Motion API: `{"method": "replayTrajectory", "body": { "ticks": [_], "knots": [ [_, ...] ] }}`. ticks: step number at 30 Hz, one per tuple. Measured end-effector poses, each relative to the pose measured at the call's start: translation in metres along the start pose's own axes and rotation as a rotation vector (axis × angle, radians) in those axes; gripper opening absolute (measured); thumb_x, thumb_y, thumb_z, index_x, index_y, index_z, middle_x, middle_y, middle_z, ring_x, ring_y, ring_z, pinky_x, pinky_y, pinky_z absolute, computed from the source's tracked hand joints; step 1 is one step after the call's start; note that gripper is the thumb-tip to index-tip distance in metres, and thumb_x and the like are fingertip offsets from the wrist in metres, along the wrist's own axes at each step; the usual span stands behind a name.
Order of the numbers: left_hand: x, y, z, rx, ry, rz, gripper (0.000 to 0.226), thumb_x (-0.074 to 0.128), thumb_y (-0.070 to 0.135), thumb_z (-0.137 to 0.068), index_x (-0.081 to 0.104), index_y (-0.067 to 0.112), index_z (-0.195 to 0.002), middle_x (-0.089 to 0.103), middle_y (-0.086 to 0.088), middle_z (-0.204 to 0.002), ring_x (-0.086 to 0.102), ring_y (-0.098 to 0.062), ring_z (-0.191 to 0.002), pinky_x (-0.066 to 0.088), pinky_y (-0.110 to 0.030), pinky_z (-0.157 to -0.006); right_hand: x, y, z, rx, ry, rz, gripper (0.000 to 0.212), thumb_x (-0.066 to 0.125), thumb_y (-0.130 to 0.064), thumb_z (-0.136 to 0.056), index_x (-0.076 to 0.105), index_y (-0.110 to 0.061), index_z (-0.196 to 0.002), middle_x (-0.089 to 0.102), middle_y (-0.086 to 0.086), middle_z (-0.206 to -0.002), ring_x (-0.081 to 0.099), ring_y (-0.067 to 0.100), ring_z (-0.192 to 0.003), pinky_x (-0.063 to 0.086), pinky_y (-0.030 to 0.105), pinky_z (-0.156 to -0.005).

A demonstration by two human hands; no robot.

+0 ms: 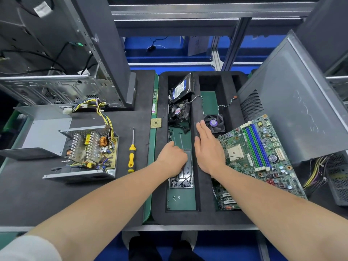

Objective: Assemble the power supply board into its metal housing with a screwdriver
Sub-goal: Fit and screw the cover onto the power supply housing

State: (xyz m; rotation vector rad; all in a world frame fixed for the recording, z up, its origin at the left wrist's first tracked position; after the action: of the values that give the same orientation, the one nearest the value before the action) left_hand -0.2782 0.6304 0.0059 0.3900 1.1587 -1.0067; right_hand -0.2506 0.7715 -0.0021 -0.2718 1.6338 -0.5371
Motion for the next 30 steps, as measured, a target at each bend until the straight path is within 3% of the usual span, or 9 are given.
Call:
{"method": "replayTrajectory", "body": {
  "ticks": [4, 11, 14, 20, 23, 25, 30],
  "knots": [
    [0.003, 0.012, 0.005, 0.001, 0.041, 0.049, 0.006, 0.069, 0.028, -0.091, 0.067, 0.023, -0.094, 0.068, 0.003, -0.095, 0.063, -0.022, -0.093, 0.029, -0.036, -0.079, 0.001, 0.001, -0.001, -0.012, 0.005, -0.006, 0.054, 0.032, -0.034, -0.112, 0.027, -0.024, -0.165, 0.014, -0.012, -0.174, 0.044, 0.019, -0.145, 0.044, 0.043, -0.111],
    [0.002, 0.028, 0.003, 0.06, 0.039, 0.216, 0.017, 0.07, 0.023, -0.084, 0.056, 0.024, -0.074, 0.071, -0.002, -0.089, 0.067, -0.027, -0.085, 0.03, -0.034, -0.073, 0.004, 0.004, -0.002, -0.022, 0.03, 0.012, 0.054, 0.033, -0.034, -0.111, 0.03, -0.023, -0.164, 0.018, -0.01, -0.173, 0.05, 0.023, -0.14, 0.044, 0.042, -0.107],
    [0.004, 0.031, 0.002, 0.076, 0.032, 0.175, 0.007, 0.07, 0.027, -0.086, 0.067, 0.021, -0.083, 0.073, -0.002, -0.094, 0.067, -0.027, -0.091, 0.035, -0.035, -0.077, 0.005, 0.005, -0.002, -0.022, 0.034, 0.011, 0.054, 0.031, -0.036, -0.111, 0.029, -0.024, -0.164, 0.017, -0.011, -0.173, 0.052, 0.023, -0.136, 0.046, 0.042, -0.104],
    [0.011, 0.034, 0.002, 0.091, 0.011, 0.085, 0.023, 0.07, 0.016, -0.089, 0.05, 0.025, -0.082, 0.071, -0.003, -0.1, 0.065, -0.027, -0.1, 0.036, -0.038, -0.084, 0.005, 0.005, -0.002, -0.021, 0.034, 0.008, 0.054, 0.031, -0.036, -0.111, 0.028, -0.024, -0.164, 0.016, -0.012, -0.173, 0.051, 0.022, -0.138, 0.045, 0.041, -0.105],
    [0.012, 0.034, 0.0, 0.093, 0.02, 0.075, 0.007, 0.068, 0.018, -0.09, 0.062, 0.021, -0.091, 0.071, -0.004, -0.104, 0.064, -0.027, -0.103, 0.04, -0.039, -0.089, 0.004, 0.004, -0.002, -0.015, 0.033, 0.005, 0.054, 0.032, -0.035, -0.111, 0.029, -0.024, -0.164, 0.016, -0.012, -0.173, 0.051, 0.022, -0.138, 0.045, 0.042, -0.106],
    [0.014, 0.034, 0.0, 0.084, 0.004, 0.069, 0.012, 0.068, 0.022, -0.091, 0.067, 0.018, -0.103, 0.07, -0.004, -0.108, 0.064, -0.027, -0.106, 0.042, -0.039, -0.093, 0.004, 0.004, -0.002, -0.015, 0.031, 0.007, 0.054, 0.032, -0.035, -0.111, 0.028, -0.024, -0.164, 0.016, -0.012, -0.173, 0.05, 0.022, -0.139, 0.045, 0.042, -0.107],
    [0.014, 0.033, -0.001, 0.066, 0.01, 0.127, 0.014, 0.067, 0.023, -0.091, 0.068, 0.017, -0.103, 0.07, -0.004, -0.108, 0.064, -0.027, -0.105, 0.037, -0.038, -0.086, 0.003, 0.003, -0.001, -0.014, 0.028, 0.009, 0.054, 0.032, -0.034, -0.112, 0.028, -0.023, -0.165, 0.015, -0.012, -0.174, 0.049, 0.021, -0.14, 0.044, 0.041, -0.107]
  ]
}}
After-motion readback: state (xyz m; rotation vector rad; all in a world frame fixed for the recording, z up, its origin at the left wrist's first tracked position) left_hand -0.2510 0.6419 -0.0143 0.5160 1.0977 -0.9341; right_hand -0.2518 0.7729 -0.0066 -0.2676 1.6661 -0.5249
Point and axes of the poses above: each hand's wrist, its own z-axis away from the middle knuckle, its own x-axis out of the palm, y = z × x, the point moved 3 cm from there along -z, towards the middle knuckle
